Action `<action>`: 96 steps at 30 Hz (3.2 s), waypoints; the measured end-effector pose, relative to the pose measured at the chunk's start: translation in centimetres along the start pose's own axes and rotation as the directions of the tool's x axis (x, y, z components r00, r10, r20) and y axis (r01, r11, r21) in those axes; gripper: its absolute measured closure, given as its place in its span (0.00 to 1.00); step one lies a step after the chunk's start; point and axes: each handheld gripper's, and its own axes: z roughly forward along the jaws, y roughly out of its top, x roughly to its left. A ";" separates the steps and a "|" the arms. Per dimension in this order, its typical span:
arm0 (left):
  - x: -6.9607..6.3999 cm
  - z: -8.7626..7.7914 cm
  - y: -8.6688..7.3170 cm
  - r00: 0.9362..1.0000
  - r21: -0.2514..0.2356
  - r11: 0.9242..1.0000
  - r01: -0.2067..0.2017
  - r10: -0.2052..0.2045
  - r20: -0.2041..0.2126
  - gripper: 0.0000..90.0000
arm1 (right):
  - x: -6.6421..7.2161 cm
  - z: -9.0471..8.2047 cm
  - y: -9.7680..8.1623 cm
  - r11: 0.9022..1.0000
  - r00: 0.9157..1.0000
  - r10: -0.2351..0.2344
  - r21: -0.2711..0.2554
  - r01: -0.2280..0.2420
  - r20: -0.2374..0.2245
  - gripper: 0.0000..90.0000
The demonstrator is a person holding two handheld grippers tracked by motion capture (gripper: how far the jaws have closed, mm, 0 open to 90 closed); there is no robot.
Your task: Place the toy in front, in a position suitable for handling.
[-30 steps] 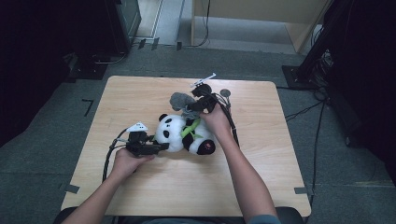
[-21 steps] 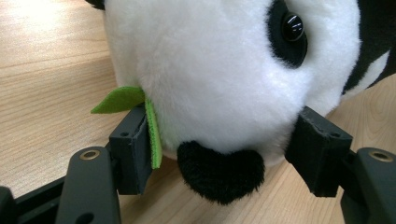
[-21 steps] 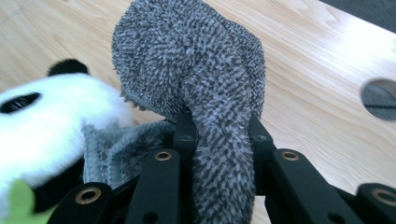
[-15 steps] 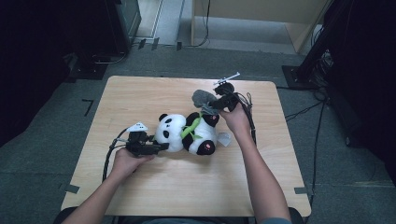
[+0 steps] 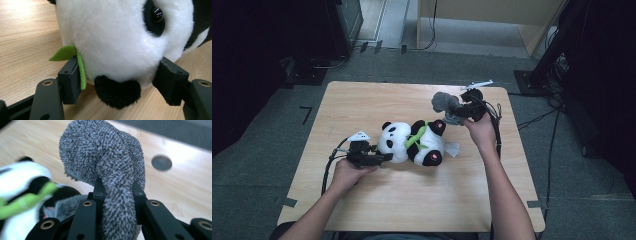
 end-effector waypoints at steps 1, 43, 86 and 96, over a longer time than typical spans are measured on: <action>0.0 0.0 0.0 1.000 0.000 1.000 0.000 0.000 0.000 0.34 | 0.3 -0.5 0.1 1.000 1.000 -0.009 -0.020 0.008 -0.008 0.82; 0.1 0.0 0.1 1.000 -0.003 1.000 0.010 -0.010 0.007 0.33 | -0.9 -1.1 -7.9 0.999 1.000 0.012 -0.049 -0.013 -0.019 0.81; 0.1 0.0 0.1 1.000 -0.009 1.000 0.014 -0.014 0.005 0.33 | 1.6 -0.8 -6.1 0.997 0.997 -0.008 -0.073 0.003 -0.081 0.81; 0.0 0.0 0.1 1.000 -0.005 1.000 0.011 -0.011 0.005 0.33 | -0.4 -0.5 -7.2 0.999 0.999 0.038 -0.017 -0.038 -0.028 0.81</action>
